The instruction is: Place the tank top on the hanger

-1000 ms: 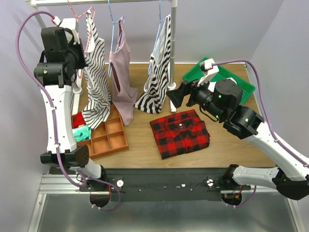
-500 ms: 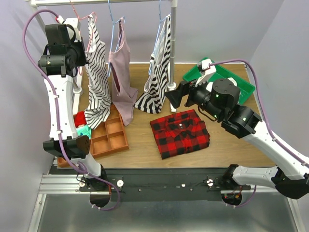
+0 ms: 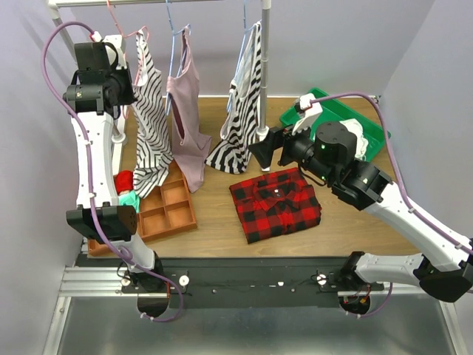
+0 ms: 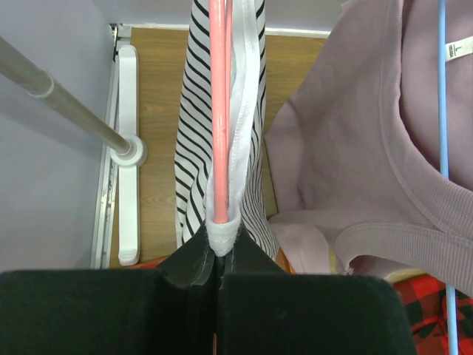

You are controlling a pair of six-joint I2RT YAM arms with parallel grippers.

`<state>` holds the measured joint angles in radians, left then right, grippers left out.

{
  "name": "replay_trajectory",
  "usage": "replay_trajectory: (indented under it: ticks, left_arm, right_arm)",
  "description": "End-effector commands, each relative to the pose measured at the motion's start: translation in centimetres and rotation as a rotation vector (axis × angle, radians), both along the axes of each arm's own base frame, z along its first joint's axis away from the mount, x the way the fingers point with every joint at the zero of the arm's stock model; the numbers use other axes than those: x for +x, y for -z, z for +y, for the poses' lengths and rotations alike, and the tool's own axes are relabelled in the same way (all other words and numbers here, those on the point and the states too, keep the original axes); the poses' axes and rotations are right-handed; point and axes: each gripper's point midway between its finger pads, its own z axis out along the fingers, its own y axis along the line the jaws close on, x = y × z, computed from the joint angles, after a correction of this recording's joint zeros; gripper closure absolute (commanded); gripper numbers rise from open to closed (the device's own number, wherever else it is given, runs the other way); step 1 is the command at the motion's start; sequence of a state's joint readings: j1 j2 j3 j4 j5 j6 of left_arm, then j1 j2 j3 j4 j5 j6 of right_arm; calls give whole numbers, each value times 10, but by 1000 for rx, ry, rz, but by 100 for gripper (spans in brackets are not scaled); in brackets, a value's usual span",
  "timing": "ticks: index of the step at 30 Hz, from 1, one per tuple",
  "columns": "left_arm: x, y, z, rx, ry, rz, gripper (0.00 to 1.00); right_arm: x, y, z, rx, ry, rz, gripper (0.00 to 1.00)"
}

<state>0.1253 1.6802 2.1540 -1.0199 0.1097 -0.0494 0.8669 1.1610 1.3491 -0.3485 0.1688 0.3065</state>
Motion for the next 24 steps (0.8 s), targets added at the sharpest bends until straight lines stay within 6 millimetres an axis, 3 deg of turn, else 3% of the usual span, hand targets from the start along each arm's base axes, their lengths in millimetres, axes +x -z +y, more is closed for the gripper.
replay_trajectory:
  ticks: [1, 6, 9, 10, 16, 22, 24]
  left_arm:
    - [-9, -17, 5, 7, -20, -65, 96]
    - [-13, -17, 8, 12, -37, -73, 82]
    - [-16, -21, 9, 16, -48, -82, 67]
    - [-18, -25, 9, 13, -51, -91, 53]
    - [-31, -46, 7, 7, -58, -155, 15]
    - [-59, -67, 4, -5, -87, -233, 4]
    - [-66, -60, 3, -20, -96, -240, 4]
  right_arm:
    - [-1, 2, 5, 6, -20, -1, 1]
    - [-1, 3, 6, 9, -21, 1, 1]
    - [-1, 5, 6, 11, -20, 5, 1]
    - [-1, 7, 6, 8, -21, 8, 1]
    - [-2, 6, 5, 12, -18, 6, 1]
    - [-3, 11, 7, 15, -27, 15, 1]
    - [-3, 13, 7, 16, -28, 18, 1]
